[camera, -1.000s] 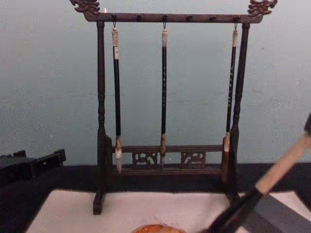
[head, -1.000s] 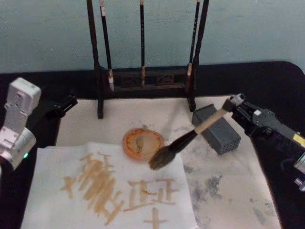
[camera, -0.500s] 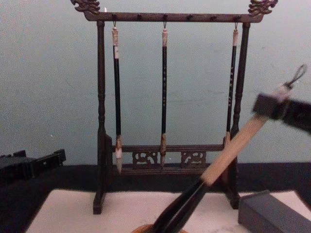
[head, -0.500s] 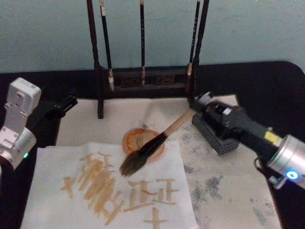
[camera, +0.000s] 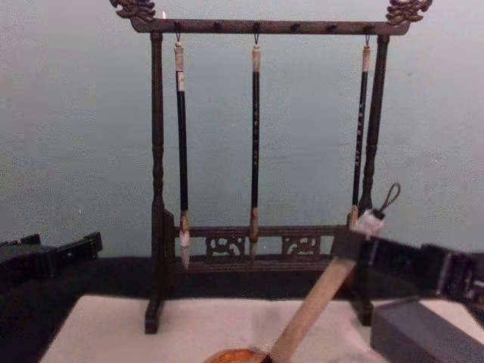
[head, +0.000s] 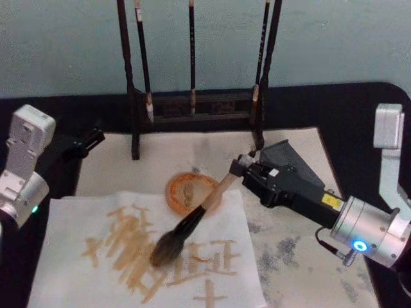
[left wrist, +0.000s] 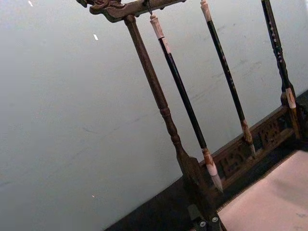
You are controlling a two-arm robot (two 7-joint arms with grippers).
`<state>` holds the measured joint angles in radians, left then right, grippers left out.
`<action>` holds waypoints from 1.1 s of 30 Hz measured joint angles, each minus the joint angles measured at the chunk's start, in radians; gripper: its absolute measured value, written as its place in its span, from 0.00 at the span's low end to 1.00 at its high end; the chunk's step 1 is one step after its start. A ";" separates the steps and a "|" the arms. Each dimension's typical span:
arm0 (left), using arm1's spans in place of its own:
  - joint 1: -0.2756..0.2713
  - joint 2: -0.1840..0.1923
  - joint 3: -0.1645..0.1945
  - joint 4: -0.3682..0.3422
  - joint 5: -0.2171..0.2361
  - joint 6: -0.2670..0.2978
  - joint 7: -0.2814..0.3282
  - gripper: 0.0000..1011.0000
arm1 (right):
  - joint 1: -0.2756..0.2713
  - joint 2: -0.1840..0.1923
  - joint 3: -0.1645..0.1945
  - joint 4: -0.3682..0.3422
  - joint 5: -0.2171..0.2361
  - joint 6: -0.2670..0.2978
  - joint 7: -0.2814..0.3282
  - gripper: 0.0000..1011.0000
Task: Pick up the brush from the inkstone, write on the paper, then place the brush back to its original position.
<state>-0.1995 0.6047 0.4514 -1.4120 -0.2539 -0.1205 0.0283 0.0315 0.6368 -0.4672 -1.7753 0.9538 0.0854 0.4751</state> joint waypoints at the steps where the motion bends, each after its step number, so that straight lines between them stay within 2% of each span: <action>1: 0.000 0.000 0.000 0.000 0.000 0.000 0.000 0.99 | 0.002 -0.002 -0.004 0.008 0.000 0.002 -0.001 0.17; 5: 0.000 0.000 0.000 0.000 0.000 0.000 0.000 0.99 | 0.001 -0.002 -0.004 0.021 0.000 0.003 -0.004 0.17; 10: 0.000 0.000 0.000 0.000 0.000 0.000 0.000 0.99 | -0.015 0.010 0.018 0.032 0.011 -0.003 -0.014 0.17; 19: 0.000 0.000 0.000 0.000 0.000 0.000 0.000 0.99 | -0.060 0.041 0.074 0.028 0.036 -0.029 -0.024 0.17; 33: 0.000 0.000 0.000 0.000 0.000 0.000 0.000 0.99 | -0.122 0.077 0.141 0.005 0.064 -0.050 -0.026 0.17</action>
<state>-0.1995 0.6046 0.4514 -1.4119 -0.2539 -0.1205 0.0283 -0.0902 0.7134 -0.3259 -1.7701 1.0176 0.0353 0.4492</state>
